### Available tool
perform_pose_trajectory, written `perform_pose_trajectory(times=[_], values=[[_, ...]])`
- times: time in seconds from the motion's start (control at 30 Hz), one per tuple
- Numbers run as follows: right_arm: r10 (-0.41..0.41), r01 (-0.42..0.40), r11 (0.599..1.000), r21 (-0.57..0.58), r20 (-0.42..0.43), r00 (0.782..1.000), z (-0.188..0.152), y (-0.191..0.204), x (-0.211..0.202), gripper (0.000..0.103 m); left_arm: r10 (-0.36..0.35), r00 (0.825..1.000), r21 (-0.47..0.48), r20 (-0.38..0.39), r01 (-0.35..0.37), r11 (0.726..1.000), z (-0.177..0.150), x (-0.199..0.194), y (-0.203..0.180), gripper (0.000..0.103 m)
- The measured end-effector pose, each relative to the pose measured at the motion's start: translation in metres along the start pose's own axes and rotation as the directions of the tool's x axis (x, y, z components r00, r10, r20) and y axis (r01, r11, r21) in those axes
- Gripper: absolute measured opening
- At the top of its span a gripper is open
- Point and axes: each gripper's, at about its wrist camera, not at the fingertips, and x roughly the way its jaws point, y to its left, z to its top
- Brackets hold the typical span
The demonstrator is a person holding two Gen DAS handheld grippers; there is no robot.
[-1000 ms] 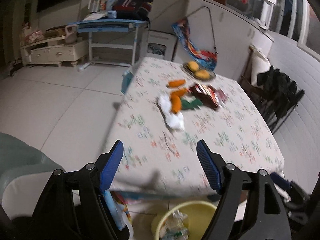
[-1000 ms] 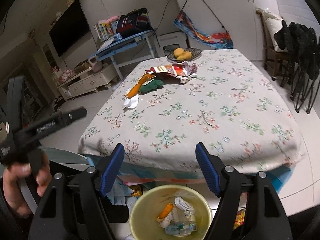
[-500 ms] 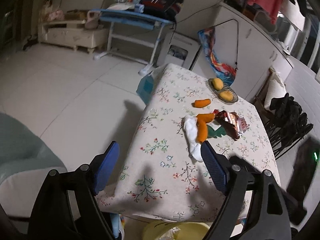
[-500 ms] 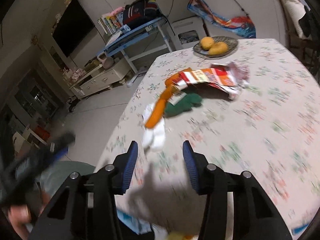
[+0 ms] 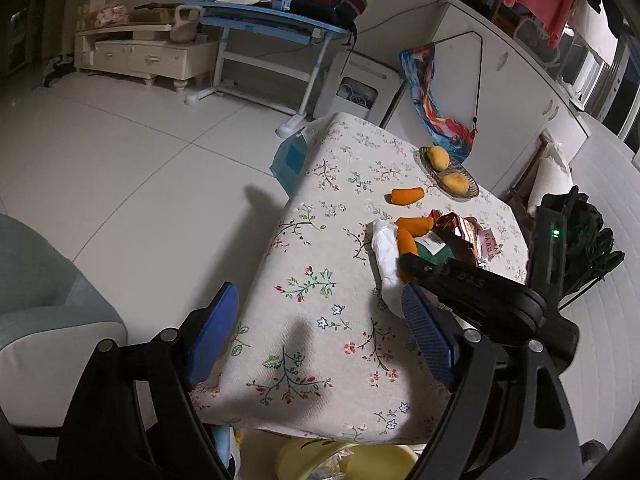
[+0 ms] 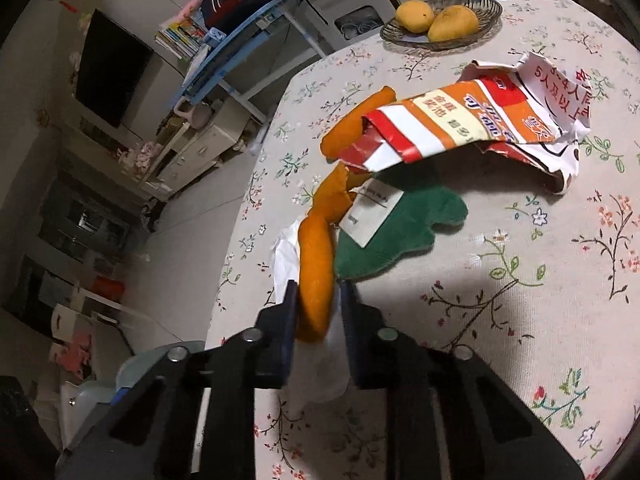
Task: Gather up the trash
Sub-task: 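Grasp a small orange peel with the right gripper while the left grasps white tissue, then carry the peel toward the bin with the right gripper while the left lifts the tissue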
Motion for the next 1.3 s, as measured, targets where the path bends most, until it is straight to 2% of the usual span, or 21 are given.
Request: perform_pose_trajectory(times=[0.1, 0.23, 0.5, 0.67, 0.87, 0.9, 0.97, 1.03, 1.07, 1.1, 1.2, 1.3], values=[[0.046, -0.046, 0.999, 0.011, 0.017, 0.999, -0.009, -0.007, -0.022, 0.017, 0.002, 1.0, 0.013, -0.019, -0.002, 1.0, 0.0, 0.008, -0.004, 0.081], [0.062, -0.062, 0.998, 0.012, 0.031, 0.998, -0.018, -0.02, -0.052, 0.017, 0.003, 0.999, 0.05, -0.05, -0.001, 0.999, -0.001, 0.024, -0.018, 0.081], [-0.1, 0.102, 0.993, -0.059, 0.028, 0.995, -0.043, -0.06, -0.102, 0.017, 0.032, 0.994, 0.182, -0.103, -0.013, 0.983, 0.0, 0.072, -0.068, 0.081], [-0.126, 0.127, 0.992, -0.023, 0.038, 0.991, -0.048, -0.078, -0.109, 0.017, 0.053, 0.993, 0.216, -0.106, -0.029, 0.976, 0.003, 0.096, -0.084, 0.081], [-0.142, 0.144, 0.988, -0.058, 0.045, 0.989, -0.045, -0.071, -0.099, 0.017, 0.103, 0.991, 0.263, -0.09, -0.076, 0.962, 0.006, 0.109, -0.093, 0.08], [-0.145, 0.147, 0.987, -0.064, 0.047, 0.988, -0.045, -0.07, -0.098, 0.017, 0.108, 0.99, 0.267, -0.089, -0.081, 0.96, 0.007, 0.11, -0.093, 0.078], [-0.148, 0.151, 0.986, -0.069, 0.049, 0.988, -0.043, -0.069, -0.096, 0.017, 0.101, 0.99, 0.265, -0.099, -0.071, 0.962, 0.009, 0.114, -0.093, 0.063], [-0.152, 0.156, 0.985, -0.076, 0.053, 0.987, -0.043, -0.069, -0.097, 0.017, 0.084, 0.988, 0.262, -0.127, -0.049, 0.964, 0.009, 0.118, -0.092, 0.039], [-0.153, 0.157, 0.985, -0.077, 0.055, 0.987, -0.042, -0.07, -0.097, 0.017, 0.087, 0.989, 0.27, -0.121, -0.052, 0.961, 0.008, 0.118, -0.093, 0.034], [-0.154, 0.158, 0.985, -0.076, 0.057, 0.986, -0.042, -0.07, -0.097, 0.017, 0.078, 0.988, 0.276, -0.132, -0.039, 0.96, 0.008, 0.118, -0.093, 0.025], [-0.15, 0.153, 0.986, -0.068, 0.06, 0.987, -0.043, -0.071, -0.098, 0.017, 0.049, 0.988, 0.271, -0.148, -0.007, 0.963, 0.007, 0.116, -0.093, 0.017], [-0.133, 0.136, 0.989, -0.05, 0.067, 0.989, -0.043, -0.073, -0.101, 0.017, 0.02, 0.99, 0.28, -0.139, 0.02, 0.96, 0.005, 0.103, -0.096, 0.016]])
